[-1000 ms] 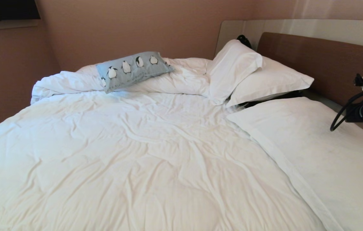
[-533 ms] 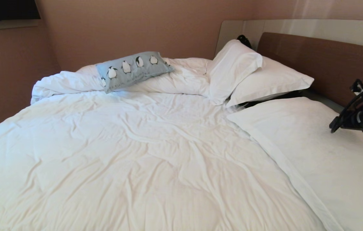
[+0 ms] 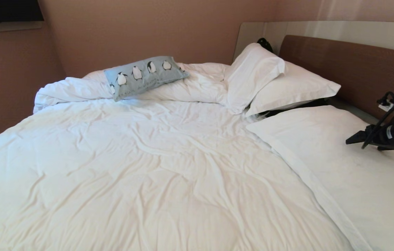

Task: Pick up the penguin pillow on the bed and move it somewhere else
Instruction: Pick up the pillow

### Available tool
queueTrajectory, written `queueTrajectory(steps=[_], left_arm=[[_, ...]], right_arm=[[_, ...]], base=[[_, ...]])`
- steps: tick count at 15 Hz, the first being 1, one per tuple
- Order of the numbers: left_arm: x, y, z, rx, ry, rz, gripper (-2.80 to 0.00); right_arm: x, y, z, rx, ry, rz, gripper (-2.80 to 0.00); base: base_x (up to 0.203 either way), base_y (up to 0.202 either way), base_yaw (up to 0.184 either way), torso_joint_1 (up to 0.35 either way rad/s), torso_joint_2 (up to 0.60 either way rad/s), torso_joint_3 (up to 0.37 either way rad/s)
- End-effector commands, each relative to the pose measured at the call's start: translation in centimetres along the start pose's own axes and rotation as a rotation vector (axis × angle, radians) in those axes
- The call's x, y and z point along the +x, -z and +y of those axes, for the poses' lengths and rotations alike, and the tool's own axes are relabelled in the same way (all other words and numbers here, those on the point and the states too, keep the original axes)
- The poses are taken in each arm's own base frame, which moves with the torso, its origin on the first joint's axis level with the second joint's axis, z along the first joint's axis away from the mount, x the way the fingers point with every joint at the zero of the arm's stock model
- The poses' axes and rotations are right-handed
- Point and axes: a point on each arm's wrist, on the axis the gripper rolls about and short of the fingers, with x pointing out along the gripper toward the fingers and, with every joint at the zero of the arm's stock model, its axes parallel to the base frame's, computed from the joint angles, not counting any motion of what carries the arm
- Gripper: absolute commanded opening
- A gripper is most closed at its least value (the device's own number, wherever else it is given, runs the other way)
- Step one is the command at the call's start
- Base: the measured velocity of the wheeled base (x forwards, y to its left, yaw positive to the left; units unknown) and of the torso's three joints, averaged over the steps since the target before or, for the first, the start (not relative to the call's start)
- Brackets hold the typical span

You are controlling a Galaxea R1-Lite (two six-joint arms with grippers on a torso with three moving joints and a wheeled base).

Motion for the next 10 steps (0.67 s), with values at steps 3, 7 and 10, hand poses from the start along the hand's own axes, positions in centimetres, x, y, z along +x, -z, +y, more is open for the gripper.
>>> queueTrajectory(steps=[3,7,10], left_arm=[[0.0,0.0,0.0,0.0,-0.001,0.0,-2.8],[0.0,0.0,0.0,0.0,-0.001,0.0,-2.8],[0.0,0.0,0.0,0.0,-0.001,0.0,-2.8]], right_arm=[[2.0,0.1,-0.5,-0.008,-0.091,0.027,0.0],[3.0,0.3,-2.1,-0.021,-0.045,0.016,0.0],[1.4,-0.1,-2.4,-0.049,-0.03,-0.019,0.0]], base=[[0.0,0.0,0.0,0.0,0.0,0.0],[0.0,0.0,0.0,0.0,0.0,0.0],[0.0,0.0,0.0,0.0,0.0,0.0]])
